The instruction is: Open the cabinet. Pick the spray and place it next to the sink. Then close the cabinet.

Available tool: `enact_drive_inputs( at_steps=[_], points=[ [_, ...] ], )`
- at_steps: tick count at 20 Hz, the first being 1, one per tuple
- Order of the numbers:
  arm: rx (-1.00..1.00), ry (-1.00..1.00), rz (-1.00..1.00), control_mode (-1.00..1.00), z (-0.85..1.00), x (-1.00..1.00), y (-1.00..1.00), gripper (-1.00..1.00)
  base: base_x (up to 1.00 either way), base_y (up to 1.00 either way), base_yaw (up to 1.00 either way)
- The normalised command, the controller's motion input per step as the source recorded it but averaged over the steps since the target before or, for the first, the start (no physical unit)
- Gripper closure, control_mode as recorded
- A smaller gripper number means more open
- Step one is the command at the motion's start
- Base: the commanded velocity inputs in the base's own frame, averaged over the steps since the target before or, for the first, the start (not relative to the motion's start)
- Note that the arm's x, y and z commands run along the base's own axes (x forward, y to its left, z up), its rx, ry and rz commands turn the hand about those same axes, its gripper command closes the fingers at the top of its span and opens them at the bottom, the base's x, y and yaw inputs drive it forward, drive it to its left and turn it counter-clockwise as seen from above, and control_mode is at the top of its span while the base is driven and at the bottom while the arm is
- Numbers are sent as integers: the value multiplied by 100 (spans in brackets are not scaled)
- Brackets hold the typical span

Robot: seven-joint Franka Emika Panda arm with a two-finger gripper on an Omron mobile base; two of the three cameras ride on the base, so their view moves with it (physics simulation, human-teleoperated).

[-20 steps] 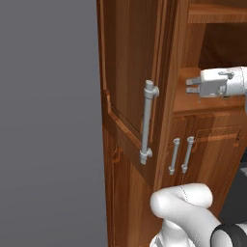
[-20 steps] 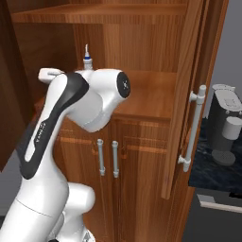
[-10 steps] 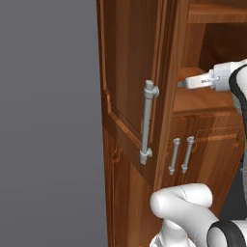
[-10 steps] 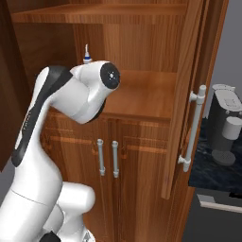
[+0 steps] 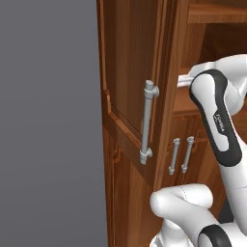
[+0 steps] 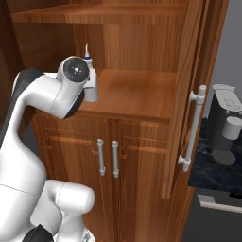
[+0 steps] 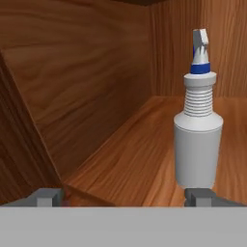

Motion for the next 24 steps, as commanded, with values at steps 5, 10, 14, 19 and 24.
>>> enact_drive_inputs(
  at_steps=[5, 10, 14, 19, 24],
  points=[
    [-8, 7, -15, -100, 0, 30, 0, -100, 0, 0, 0],
    [-3, 2, -4, -100, 0, 9, -5, -100, 0, 0, 0],
    [0, 0, 0, -100, 0, 4, -11, -100, 0, 0, 0],
    [-3, 0, 0, -100, 0, 21, -4, -100, 0, 0, 0],
    [-4, 0, 0, -100, 0, 38, -1, -100, 0, 0, 0]
  ],
)
